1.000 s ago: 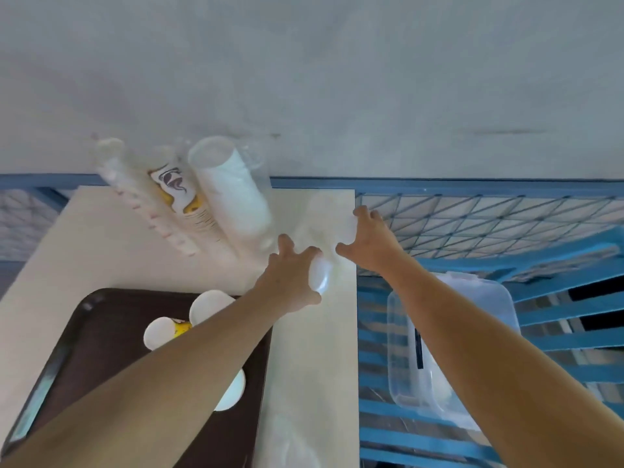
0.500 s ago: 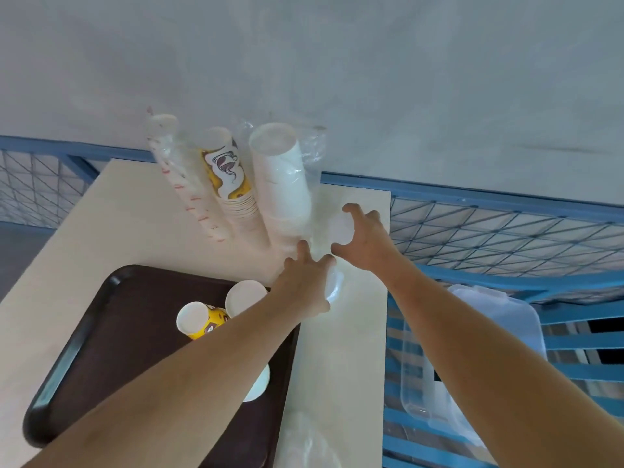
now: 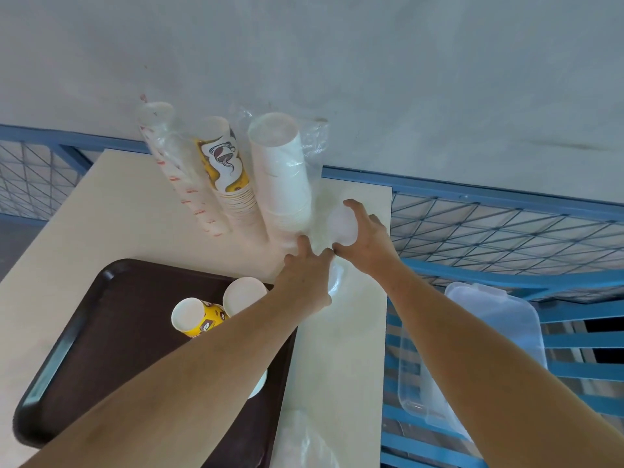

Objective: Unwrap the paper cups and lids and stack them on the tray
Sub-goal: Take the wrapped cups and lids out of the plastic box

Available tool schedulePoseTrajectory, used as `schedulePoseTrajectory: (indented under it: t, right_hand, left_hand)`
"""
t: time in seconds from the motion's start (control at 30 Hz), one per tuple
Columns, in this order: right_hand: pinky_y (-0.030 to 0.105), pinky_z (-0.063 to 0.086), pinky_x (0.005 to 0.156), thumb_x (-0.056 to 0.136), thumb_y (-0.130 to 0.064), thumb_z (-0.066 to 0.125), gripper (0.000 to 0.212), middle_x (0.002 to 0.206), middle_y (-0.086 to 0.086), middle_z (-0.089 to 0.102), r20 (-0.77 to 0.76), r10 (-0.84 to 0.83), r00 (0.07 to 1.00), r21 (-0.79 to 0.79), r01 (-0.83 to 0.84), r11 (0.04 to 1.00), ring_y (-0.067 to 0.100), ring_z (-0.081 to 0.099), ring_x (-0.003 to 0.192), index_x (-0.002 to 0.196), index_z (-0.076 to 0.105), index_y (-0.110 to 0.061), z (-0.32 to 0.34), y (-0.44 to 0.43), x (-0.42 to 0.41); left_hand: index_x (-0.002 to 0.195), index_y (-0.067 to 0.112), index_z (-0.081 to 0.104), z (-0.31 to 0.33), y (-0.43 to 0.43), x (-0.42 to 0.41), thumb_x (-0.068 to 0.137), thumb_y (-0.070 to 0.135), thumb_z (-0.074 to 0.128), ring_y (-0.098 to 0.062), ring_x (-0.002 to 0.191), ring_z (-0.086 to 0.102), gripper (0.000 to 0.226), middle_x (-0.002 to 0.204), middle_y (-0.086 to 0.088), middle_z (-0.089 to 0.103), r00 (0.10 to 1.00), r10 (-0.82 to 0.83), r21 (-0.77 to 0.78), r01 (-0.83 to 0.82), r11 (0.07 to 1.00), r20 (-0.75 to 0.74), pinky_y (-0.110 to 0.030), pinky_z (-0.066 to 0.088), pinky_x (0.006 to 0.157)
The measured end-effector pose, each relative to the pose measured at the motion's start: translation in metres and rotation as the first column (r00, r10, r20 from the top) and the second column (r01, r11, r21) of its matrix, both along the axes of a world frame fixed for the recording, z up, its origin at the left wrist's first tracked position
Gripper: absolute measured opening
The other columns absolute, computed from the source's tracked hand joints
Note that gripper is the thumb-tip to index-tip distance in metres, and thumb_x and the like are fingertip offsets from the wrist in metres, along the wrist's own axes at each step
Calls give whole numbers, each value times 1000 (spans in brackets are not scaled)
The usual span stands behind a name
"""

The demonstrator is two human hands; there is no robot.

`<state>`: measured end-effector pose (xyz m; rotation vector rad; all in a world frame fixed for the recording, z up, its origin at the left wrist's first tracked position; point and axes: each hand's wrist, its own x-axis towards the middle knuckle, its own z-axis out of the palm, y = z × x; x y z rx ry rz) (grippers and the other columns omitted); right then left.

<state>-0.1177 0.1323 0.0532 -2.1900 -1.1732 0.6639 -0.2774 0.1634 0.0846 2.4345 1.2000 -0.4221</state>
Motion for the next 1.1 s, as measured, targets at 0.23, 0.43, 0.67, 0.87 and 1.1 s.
schedulePoseTrajectory:
  t: [0.23,0.43,0.67,0.87,1.1]
  right_hand:
    - [36,48,80,89,-34,78,92,111,7,51,13,48,999,-12,-48,999,32,58,102,156,17,-46,-7,1,2]
    - [46,54,92,84,-38,83,110,129,8,51,69,73,995,35,-75,997,32,58,106,159,3,-51,-7,-9,5]
    - [47,51,105,87,-33,79,100,159,1,33,42,85,996,131,-89,987,29,46,137,159,12,-52,-4,-42,12]
    - [36,43,110,93,-28,71,90,155,-7,37,-28,-127,992,147,130,981,18,41,141,161,15,-44,3,-114,33]
    - [31,40,100,99,-17,64,61,147,10,51,-65,-375,925,30,377,926,31,55,128,155,41,-19,-23,-249,88]
  left_hand:
    - [155,32,26,2,-2,0,81,22,80,-29,89,48,93,138,-9,25,1000,-17,88,19,996,-25,-35,45,71]
    - [150,28,29,5,-6,0,79,31,82,-29,100,47,89,136,-8,29,997,-34,152,45,987,-69,-36,44,71]
    - [142,25,41,22,-24,4,80,53,76,-27,111,49,76,128,-5,44,991,-131,356,111,928,31,-37,45,88]
    - [136,23,49,36,-51,34,85,54,72,-27,115,49,64,130,-5,48,949,-249,375,164,912,192,-38,47,91]
    - [132,22,50,32,-114,97,89,45,70,-28,114,50,53,128,-6,49,886,-380,287,304,908,264,-41,48,92]
